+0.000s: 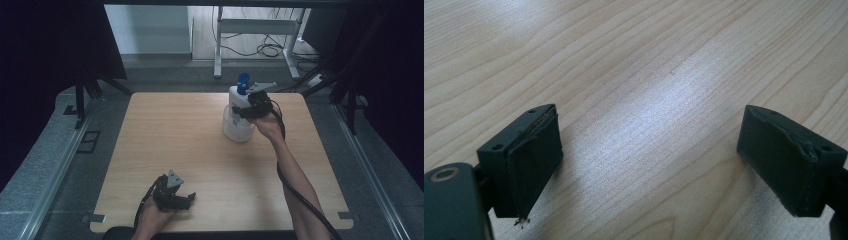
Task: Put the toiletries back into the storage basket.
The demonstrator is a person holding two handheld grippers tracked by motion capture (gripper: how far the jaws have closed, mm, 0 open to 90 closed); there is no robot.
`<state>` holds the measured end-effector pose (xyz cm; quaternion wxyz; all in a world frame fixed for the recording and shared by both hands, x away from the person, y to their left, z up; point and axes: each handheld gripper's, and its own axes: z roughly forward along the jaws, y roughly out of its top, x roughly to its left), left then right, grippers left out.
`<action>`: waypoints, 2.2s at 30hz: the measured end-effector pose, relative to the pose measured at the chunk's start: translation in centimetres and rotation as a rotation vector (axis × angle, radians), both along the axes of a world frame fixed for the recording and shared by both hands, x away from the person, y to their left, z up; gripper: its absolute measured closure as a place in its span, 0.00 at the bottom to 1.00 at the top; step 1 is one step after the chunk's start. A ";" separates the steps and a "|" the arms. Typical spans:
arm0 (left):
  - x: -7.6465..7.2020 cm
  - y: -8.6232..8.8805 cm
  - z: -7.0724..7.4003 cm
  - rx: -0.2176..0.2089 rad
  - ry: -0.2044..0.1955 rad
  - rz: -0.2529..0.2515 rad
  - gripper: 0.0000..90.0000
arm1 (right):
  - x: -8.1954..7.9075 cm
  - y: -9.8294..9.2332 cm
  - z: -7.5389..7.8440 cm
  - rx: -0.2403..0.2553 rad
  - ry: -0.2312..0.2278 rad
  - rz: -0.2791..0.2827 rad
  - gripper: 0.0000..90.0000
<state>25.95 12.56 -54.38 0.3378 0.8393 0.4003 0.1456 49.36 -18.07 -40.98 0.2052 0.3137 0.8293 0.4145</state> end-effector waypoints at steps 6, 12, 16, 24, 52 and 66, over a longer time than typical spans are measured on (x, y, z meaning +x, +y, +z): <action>0.0 0.0 0.0 -0.001 -0.001 0.000 0.11 | 0.2 0.1 -1.0 -0.007 0.008 -0.006 0.42; 0.0 0.0 0.0 0.001 0.000 -0.001 0.11 | 0.3 0.0 -1.6 -0.004 0.023 -0.007 0.42; 0.0 0.0 0.0 -0.001 0.000 0.000 0.11 | 0.5 0.1 -2.1 0.004 0.025 -0.011 0.42; 0.0 0.0 0.0 0.000 0.000 0.000 0.11 | 0.8 -0.4 -2.3 0.046 0.051 -0.036 0.41; 0.0 0.0 0.0 0.001 -0.001 -0.002 0.11 | -0.5 -1.0 -1.4 0.055 -0.006 -0.025 0.30; 0.0 0.0 0.0 0.000 -0.002 -0.001 0.11 | -1.4 -1.7 -0.3 0.063 -0.029 -0.026 0.26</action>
